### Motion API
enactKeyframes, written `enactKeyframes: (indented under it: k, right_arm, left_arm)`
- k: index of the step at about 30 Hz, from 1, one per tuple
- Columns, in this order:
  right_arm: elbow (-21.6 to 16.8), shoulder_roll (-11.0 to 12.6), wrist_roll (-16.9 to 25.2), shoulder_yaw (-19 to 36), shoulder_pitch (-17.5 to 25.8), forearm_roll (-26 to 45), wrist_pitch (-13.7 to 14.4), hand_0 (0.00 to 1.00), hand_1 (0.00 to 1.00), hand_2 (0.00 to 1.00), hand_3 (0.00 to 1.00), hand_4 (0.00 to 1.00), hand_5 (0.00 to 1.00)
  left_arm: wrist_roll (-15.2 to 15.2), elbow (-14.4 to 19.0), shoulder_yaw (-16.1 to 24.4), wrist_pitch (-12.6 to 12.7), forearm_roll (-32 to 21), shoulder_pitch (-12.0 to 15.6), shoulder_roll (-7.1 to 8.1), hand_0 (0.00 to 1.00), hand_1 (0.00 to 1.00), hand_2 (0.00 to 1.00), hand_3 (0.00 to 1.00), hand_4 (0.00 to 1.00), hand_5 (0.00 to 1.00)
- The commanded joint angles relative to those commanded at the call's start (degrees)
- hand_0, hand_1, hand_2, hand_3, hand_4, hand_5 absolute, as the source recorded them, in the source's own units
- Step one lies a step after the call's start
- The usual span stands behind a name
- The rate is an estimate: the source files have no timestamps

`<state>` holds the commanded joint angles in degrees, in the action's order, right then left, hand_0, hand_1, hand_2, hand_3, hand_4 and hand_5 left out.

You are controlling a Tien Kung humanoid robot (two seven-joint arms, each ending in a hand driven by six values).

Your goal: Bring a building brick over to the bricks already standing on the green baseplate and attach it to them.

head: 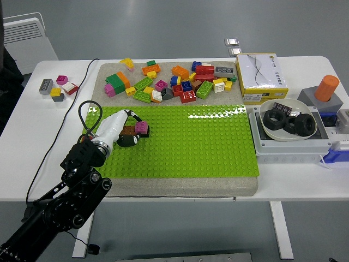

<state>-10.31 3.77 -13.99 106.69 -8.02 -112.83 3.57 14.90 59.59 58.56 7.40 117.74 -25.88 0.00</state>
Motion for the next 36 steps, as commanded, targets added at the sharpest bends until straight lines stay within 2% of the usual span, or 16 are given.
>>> enactKeyframes:
  k: [28,29,36]
  right_arm:
    - [0.00,0.01,-0.03,0.83,-0.17,-1.19,-0.06,0.519,0.648,0.767,0.784,0.833,0.916]
    - [0.00,0.03,-0.03,0.87,-0.18,-1.24,-0.06,0.519,0.648,0.767,0.785,0.832,0.915]
    - [0.00,0.08,-0.02,1.03,-0.19,-1.36,-0.06,0.519,0.648,0.767,0.784,0.833,0.916]
  left_arm:
    - [-0.97,-0.61,-0.58,1.39,-0.83,-0.31,0.00,0.937,0.909,0.904,0.617,0.597,0.074]
    - [-1.02,-0.64,-0.59,1.40,-0.91,-0.30,0.00,0.933,0.908,0.904,0.795,0.682,0.079]
    - [-1.11,-0.76,-0.77,1.03,-1.16,-0.25,0.00,0.930,0.907,0.905,0.799,0.682,0.081]
